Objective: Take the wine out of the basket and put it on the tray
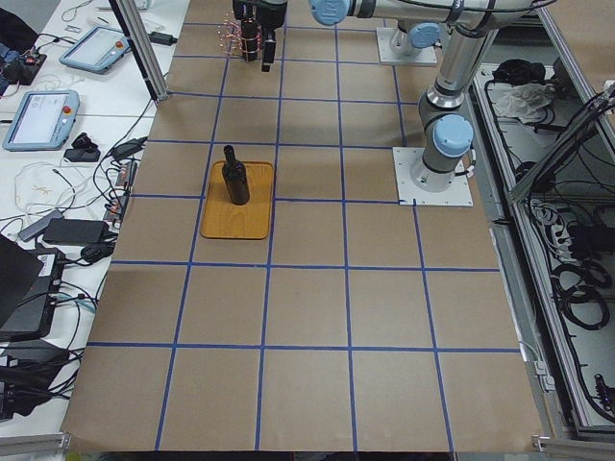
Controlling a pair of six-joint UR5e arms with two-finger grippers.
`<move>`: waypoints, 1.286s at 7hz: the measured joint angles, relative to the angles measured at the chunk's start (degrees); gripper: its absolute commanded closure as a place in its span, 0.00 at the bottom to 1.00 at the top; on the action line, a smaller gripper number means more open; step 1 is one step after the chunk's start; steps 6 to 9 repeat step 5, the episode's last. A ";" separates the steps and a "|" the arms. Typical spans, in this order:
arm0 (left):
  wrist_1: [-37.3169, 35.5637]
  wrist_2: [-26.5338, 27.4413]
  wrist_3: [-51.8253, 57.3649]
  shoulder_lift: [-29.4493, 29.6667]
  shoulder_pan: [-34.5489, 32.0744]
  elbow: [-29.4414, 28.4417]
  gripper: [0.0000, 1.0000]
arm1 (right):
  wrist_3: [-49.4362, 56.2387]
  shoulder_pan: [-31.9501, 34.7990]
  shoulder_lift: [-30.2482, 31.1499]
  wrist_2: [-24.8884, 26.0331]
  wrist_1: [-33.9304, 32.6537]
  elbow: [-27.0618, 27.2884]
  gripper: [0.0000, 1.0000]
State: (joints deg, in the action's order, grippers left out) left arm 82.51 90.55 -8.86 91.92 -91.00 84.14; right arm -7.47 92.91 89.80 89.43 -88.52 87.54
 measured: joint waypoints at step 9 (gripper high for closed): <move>5.89 -0.40 -3.76 -1.45 -5.73 -0.11 0.00 | 0.00 -0.01 0.05 -0.02 -0.10 -0.01 0.00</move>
